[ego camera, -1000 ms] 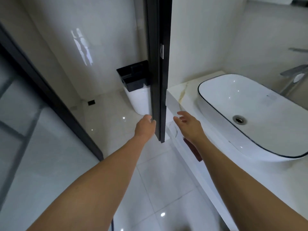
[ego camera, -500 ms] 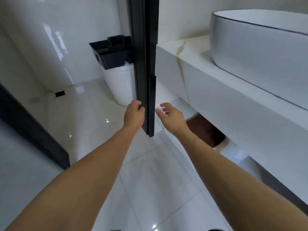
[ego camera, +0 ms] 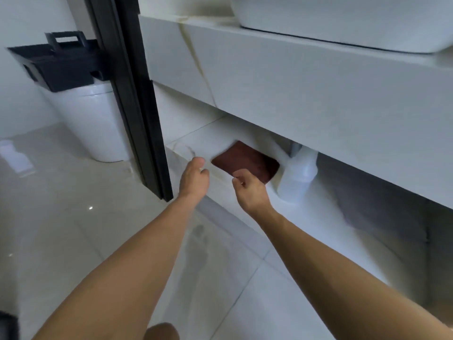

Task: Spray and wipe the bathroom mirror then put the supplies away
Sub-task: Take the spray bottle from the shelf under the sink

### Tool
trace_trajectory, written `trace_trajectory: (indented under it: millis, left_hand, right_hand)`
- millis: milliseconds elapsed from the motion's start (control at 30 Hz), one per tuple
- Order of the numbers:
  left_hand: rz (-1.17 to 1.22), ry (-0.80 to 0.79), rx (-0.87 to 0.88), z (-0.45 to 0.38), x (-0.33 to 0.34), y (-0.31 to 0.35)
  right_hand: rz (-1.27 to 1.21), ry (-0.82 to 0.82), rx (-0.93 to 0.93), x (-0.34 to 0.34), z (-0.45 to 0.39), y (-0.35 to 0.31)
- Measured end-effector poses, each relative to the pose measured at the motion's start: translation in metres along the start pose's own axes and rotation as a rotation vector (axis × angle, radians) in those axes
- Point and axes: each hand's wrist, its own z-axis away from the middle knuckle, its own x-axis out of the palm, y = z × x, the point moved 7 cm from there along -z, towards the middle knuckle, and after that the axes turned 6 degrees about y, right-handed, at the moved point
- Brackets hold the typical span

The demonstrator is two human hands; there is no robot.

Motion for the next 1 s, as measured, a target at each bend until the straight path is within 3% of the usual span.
trace_trajectory:
  millis: [200, 367, 500, 600, 867, 1000]
  left_hand:
    - [0.070, -0.212, 0.124, 0.015, 0.088, 0.053]
    - [0.188, -0.390, 0.077, 0.021, 0.152, 0.067]
    - [0.237, -0.483, 0.076, 0.022, 0.179, 0.074]
    - [0.205, -0.538, 0.139, 0.029, 0.190, 0.078]
    - [0.167, -0.508, 0.210, 0.036, 0.190, 0.079]
    - [0.121, -0.450, 0.266, 0.032, 0.176, 0.078]
  right_hand:
    - [0.052, 0.327, 0.266, -0.079, 0.001, 0.081]
    - [-0.158, 0.623, 0.365, -0.118, -0.012, 0.134]
    - [-0.385, 0.484, 0.307, -0.106, -0.032, 0.146]
    - [-0.420, 0.370, 0.263, -0.093, -0.044, 0.146]
    - [-0.340, 0.402, 0.166, -0.102, -0.051, 0.141]
    - [-0.518, 0.384, 0.206, -0.092, -0.048, 0.142]
